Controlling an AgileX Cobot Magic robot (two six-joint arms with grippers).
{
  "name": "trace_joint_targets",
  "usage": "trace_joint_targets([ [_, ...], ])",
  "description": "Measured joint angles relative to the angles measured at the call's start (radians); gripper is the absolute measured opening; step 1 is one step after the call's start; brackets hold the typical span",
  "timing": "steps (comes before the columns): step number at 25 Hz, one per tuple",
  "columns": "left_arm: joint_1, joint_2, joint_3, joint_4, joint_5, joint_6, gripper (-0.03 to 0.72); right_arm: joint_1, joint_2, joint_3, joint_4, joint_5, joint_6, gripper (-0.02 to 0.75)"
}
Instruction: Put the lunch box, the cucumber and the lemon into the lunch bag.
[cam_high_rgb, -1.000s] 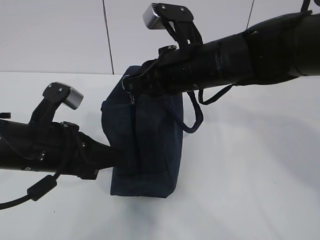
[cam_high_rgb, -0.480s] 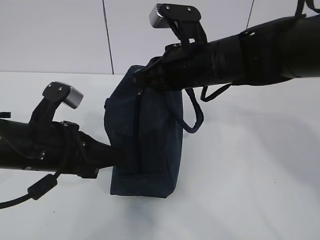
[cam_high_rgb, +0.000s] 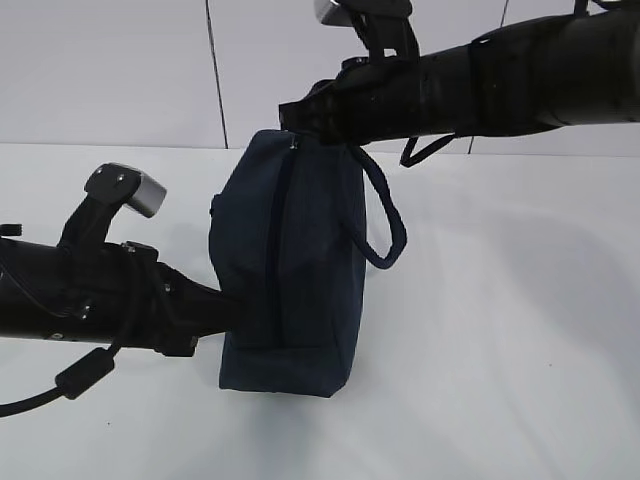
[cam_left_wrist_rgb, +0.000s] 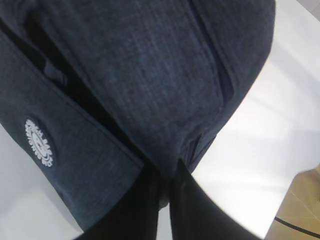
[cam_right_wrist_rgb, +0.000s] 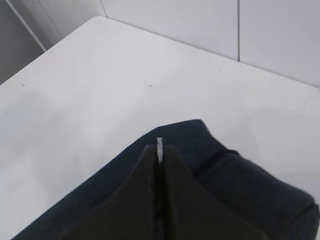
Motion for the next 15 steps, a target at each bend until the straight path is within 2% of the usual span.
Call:
trace_joint_targets([
  [6, 0.000, 0.000, 0.000, 0.000, 0.000, 0.000, 0.009, -0.044, 0.097, -0.094, 0.039, 0.026, -0.002, 0.020],
  [15, 0.000, 0.000, 0.019, -0.003, -0.012, 0.002, 0.008, -0.053, 0.211, -0.250, 0.045, 0.045, -0.002, 0.020],
])
